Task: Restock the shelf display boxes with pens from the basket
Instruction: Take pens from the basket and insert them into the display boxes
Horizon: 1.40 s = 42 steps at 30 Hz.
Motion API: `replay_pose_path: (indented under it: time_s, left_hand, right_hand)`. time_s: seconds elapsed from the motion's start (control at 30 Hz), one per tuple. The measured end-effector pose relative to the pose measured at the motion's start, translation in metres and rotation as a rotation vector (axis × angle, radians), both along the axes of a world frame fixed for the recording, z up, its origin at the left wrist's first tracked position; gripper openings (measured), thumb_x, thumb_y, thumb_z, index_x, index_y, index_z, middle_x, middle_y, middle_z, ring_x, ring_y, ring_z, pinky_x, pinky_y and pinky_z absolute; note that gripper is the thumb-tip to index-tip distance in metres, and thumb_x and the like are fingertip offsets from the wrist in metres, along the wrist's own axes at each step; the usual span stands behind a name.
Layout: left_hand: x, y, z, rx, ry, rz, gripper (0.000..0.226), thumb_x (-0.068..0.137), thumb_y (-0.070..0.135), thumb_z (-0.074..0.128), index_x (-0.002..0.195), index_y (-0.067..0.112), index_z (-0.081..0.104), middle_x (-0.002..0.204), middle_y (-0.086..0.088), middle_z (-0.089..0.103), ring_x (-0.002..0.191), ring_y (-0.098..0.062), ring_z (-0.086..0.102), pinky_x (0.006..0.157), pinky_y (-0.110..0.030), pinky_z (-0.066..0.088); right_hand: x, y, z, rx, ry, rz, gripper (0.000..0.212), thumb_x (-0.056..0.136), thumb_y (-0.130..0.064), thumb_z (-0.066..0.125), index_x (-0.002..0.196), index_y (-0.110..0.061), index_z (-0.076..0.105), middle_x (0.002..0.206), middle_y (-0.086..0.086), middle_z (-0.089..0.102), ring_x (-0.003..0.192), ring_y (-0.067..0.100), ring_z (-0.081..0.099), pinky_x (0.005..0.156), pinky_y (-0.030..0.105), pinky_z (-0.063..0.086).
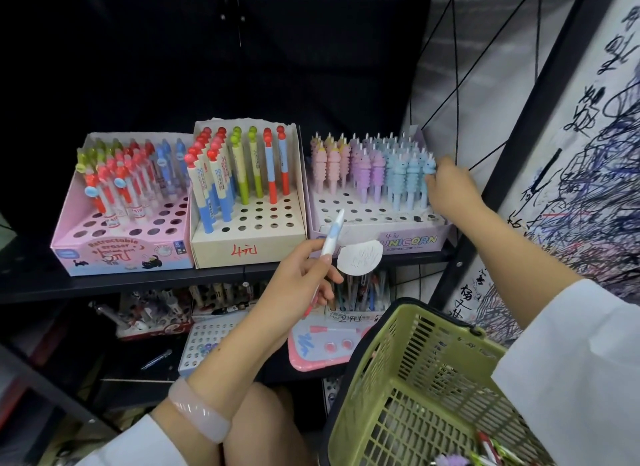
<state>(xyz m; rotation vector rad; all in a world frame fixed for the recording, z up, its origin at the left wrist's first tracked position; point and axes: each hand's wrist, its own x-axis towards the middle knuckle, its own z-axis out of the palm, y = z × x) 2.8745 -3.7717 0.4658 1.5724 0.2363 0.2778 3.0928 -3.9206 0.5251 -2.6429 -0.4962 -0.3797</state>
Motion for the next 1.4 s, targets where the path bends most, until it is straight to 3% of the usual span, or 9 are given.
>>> replay_pose_path:
  time_s: [0.23, 0.4, 0.53, 0.73, 0.87, 1.0, 1.17, 1.3, 1.4]
  left_hand:
    - [0.0, 0.002, -0.004, 0.027, 0.015, 0.018, 0.018, 0.097, 0.012, 0.045, 0.112, 0.013, 0.054, 0.072, 0.005, 0.063, 0.049, -0.002, 0.048, 0.036, -0.016, 0.034]
    - [-0.002, -0.008, -0.016, -0.002, -0.003, -0.028, 0.014, 0.097, 0.014, 0.045, 0.102, 0.017, 0.058, 0.069, 0.005, 0.063, 0.047, -0.005, 0.05, 0.038, -0.013, 0.035]
    - [-0.005, -0.028, -0.047, -0.034, 0.062, -0.094, 0.014, 0.098, 0.018, 0.044, 0.102, 0.024, 0.056, 0.059, 0.007, 0.058, 0.041, -0.008, 0.042, 0.038, -0.015, 0.032]
    - [-0.01, -0.064, -0.109, 0.068, 0.258, -0.2, 0.01, 0.092, 0.019, 0.055, 0.093, 0.029, 0.058, 0.051, 0.014, 0.044, 0.04, -0.001, 0.036, 0.043, -0.017, 0.03]
    - [-0.008, -0.074, -0.12, 0.073, 0.298, -0.238, 0.018, 0.095, 0.019, 0.049, 0.085, 0.026, 0.062, 0.045, 0.011, 0.046, 0.037, -0.003, 0.04, 0.038, -0.014, 0.03]
    - [-0.004, -0.084, -0.119, -0.101, 0.358, -0.338, 0.017, 0.098, 0.02, 0.044, 0.094, 0.021, 0.06, 0.065, 0.003, 0.061, 0.054, -0.005, 0.059, 0.05, -0.019, 0.05]
    - [-0.001, -0.1, -0.139, 0.004, 0.516, -0.346, 0.014, 0.097, 0.021, 0.045, 0.09, 0.026, 0.056, 0.089, 0.004, 0.06, 0.076, -0.005, 0.057, 0.07, -0.021, 0.05]
    - [-0.003, -0.108, -0.158, 0.162, 0.625, -0.376, 0.013, 0.097, 0.019, 0.043, 0.093, 0.021, 0.056, 0.093, -0.002, 0.055, 0.081, -0.013, 0.052, 0.068, -0.026, 0.04]
    - [-0.001, -0.106, -0.16, 0.25, 0.645, -0.39, 0.011, 0.097, 0.021, 0.043, 0.097, 0.021, 0.054, 0.09, -0.008, 0.051, 0.076, -0.018, 0.046, 0.064, -0.027, 0.034]
  right_hand:
    - [-0.024, 0.002, -0.001, 0.102, -0.106, 0.004, 0.035, 0.093, -0.009, 0.046, 0.125, 0.002, 0.039, 0.119, 0.025, 0.05, 0.104, 0.042, 0.052, 0.082, 0.045, 0.043]
    - [-0.074, -0.006, -0.024, 0.221, -0.204, 0.339, 0.028, 0.093, -0.01, 0.048, 0.119, -0.008, 0.055, 0.114, 0.006, 0.055, 0.095, 0.02, 0.055, 0.085, 0.035, 0.047]
    - [-0.109, -0.035, -0.087, 0.216, 0.142, 0.407, 0.018, 0.092, -0.015, 0.05, 0.105, -0.019, 0.061, 0.085, -0.014, 0.061, 0.071, -0.001, 0.057, 0.063, 0.007, 0.043]
    - [-0.128, -0.106, -0.213, -0.332, 0.713, 0.364, 0.023, 0.094, -0.014, 0.047, 0.114, -0.016, 0.058, 0.107, 0.006, 0.062, 0.095, 0.019, 0.06, 0.08, 0.027, 0.047]
    - [-0.139, -0.167, -0.268, -0.457, 1.043, 0.209, 0.01, 0.091, -0.038, 0.055, 0.095, -0.028, 0.056, 0.091, -0.01, 0.052, 0.094, 0.013, 0.05, 0.072, 0.022, 0.042]
    - [-0.153, -0.204, -0.31, -0.676, 0.805, -0.038, 0.064, 0.087, -0.051, 0.05, 0.142, -0.025, 0.029, 0.138, 0.008, 0.038, 0.129, 0.03, 0.036, 0.102, 0.037, 0.035]
    - [-0.165, -0.216, -0.318, -0.624, 0.627, -0.097, 0.068, 0.089, -0.058, 0.045, 0.143, -0.022, 0.024, 0.138, 0.007, 0.035, 0.129, 0.027, 0.033, 0.102, 0.039, 0.035]
    - [-0.18, -0.224, -0.324, -0.645, 0.735, -0.153, 0.07, 0.089, -0.059, 0.041, 0.146, -0.027, 0.015, 0.152, 0.007, 0.01, 0.141, 0.03, 0.013, 0.107, 0.05, 0.028]
    - [-0.187, -0.225, -0.325, -0.561, 0.714, -0.19, 0.06, 0.093, -0.046, 0.042, 0.144, -0.024, 0.02, 0.149, 0.01, 0.02, 0.137, 0.03, 0.024, 0.109, 0.049, 0.028]
